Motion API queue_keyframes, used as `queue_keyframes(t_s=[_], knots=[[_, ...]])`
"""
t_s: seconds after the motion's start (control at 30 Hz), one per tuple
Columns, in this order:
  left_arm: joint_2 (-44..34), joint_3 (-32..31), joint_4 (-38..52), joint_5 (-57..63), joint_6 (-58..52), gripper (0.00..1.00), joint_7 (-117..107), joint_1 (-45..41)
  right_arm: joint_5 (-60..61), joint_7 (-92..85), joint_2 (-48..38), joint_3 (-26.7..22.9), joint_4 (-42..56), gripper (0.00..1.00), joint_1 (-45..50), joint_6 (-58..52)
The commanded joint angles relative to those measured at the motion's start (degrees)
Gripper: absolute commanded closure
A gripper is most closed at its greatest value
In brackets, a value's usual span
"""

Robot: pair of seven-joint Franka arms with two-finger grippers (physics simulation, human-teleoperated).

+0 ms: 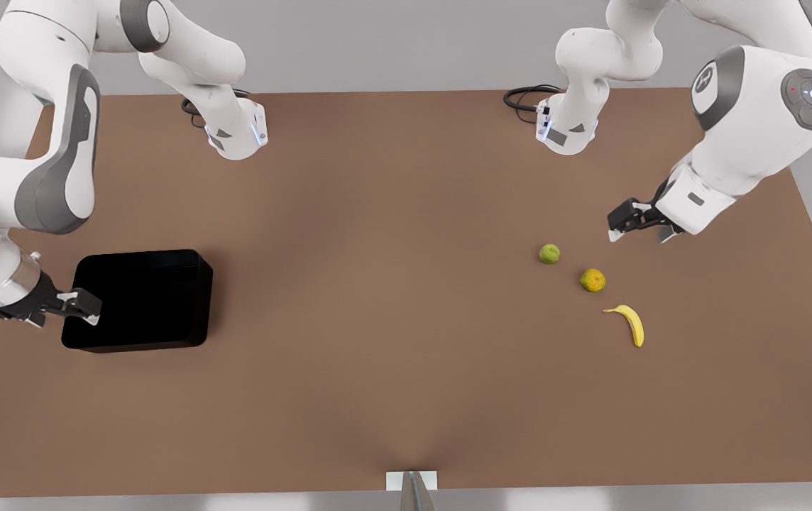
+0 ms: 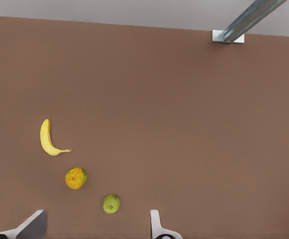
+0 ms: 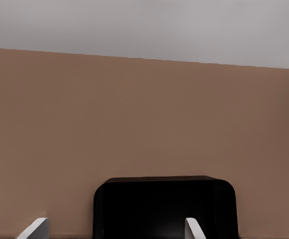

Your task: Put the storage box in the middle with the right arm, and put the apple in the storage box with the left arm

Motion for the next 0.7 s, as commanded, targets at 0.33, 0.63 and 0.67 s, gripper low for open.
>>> queue_keyframes(t_s=[0.33, 0.63, 0.67], knots=[[-4.47, -8.79, -43.94, 2.60, 29.78, 0.00, -6.65, -0.12, -0.44, -6.26, -7.80, 0.53, -16.34, 0.00, -12.02, -5.72], [3.09, -8.88, -48.69, 5.59, 41.55, 0.00, -8.06, 1.19, -0.79, -24.54, -4.02, 7.39, -33.92, 0.00, -31.28, 23.37], [3.53, -8.88, -48.69, 5.68, 41.91, 0.00, -8.06, 1.20, -0.79, -26.65, -3.32, 7.65, -33.92, 0.00, -32.24, 24.33]])
